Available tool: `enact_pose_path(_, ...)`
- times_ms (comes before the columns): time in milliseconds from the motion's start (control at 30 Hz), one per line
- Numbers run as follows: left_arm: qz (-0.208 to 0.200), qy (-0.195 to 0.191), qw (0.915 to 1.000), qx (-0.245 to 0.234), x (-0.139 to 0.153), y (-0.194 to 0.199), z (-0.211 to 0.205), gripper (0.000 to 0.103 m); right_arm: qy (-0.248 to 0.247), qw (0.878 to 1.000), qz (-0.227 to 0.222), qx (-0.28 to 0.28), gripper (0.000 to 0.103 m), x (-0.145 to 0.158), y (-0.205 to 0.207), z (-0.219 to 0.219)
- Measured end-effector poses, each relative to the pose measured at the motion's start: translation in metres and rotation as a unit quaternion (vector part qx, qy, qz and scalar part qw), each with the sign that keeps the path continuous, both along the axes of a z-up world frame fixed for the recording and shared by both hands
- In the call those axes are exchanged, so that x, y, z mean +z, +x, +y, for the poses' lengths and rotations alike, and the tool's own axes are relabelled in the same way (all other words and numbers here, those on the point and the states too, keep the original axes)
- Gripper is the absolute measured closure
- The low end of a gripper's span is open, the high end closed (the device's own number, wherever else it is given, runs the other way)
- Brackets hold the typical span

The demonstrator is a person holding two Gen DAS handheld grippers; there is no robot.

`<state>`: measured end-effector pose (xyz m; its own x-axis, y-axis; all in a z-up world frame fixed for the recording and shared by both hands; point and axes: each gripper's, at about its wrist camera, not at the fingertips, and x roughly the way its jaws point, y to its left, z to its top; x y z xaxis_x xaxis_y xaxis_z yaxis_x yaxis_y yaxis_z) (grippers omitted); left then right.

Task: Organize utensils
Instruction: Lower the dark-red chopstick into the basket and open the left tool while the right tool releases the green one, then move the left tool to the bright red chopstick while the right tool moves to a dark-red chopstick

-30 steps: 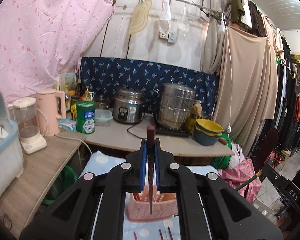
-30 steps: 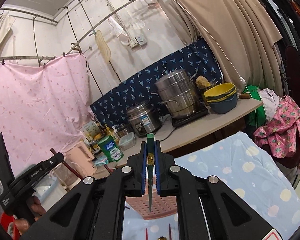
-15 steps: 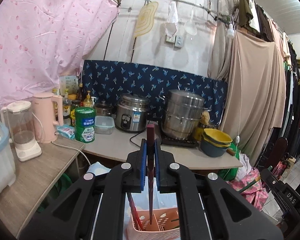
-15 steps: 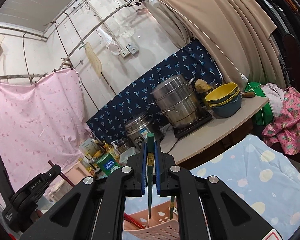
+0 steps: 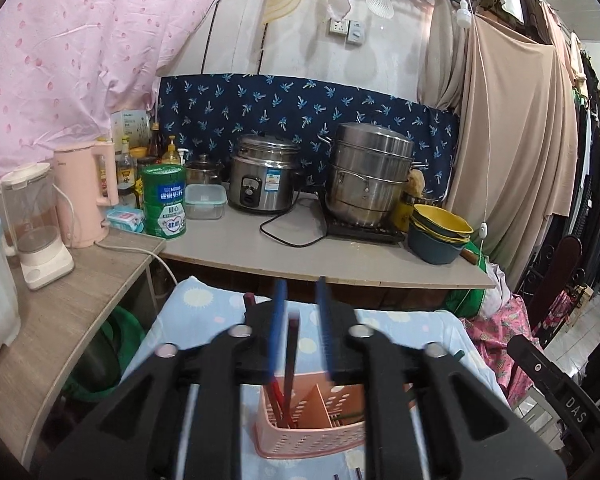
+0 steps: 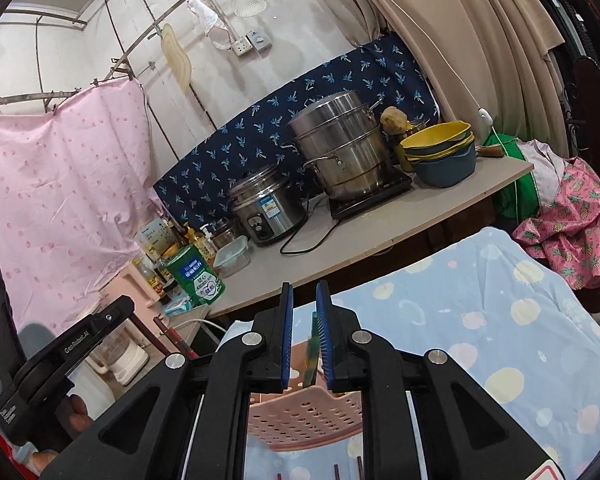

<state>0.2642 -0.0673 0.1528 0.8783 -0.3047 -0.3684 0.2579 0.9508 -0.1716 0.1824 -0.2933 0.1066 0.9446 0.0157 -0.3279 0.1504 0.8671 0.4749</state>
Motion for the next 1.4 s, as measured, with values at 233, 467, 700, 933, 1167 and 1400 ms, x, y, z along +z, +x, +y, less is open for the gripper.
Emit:
enact_pose_path(233,0.004,0.0,1.0,0.004,-0.001,-0.015,0.004,0.066,-0.002,1.0,-0.005,0.004,0.075,0.004,-0.024,0.005)
enact_pose_path(467,0.029,0.013,0.9995,-0.004,-0.015,-0.045,0.009,0.066,-0.02,1.0,0.007,0.021,0.075,-0.001,-0.059,0.018)
enact_pose_path(700,0.068,0.037,0.9968,-0.02,-0.047,-0.077,0.009,0.066,-0.033,0.997,0.054,0.044,0.075,-0.029,-0.09,0.03)
enact_pose_path(933,0.12,0.055,0.9908,-0.029,-0.089,-0.102,0.01,0.066,-0.038,0.991,0.115,0.057,0.075,-0.072,-0.113,0.037)
enact_pose_path(1167,0.169,0.077,0.982,-0.035,-0.129,-0.122,0.012,0.066,-0.045,0.983,0.165,0.073,0.075,-0.108,-0.133,0.05)
enact_pose_path(1400,0.214,0.093,0.9718,-0.036,-0.162,-0.137,0.018,0.066,-0.048,0.972,0.21,0.09,0.075,-0.139,-0.146,0.06)
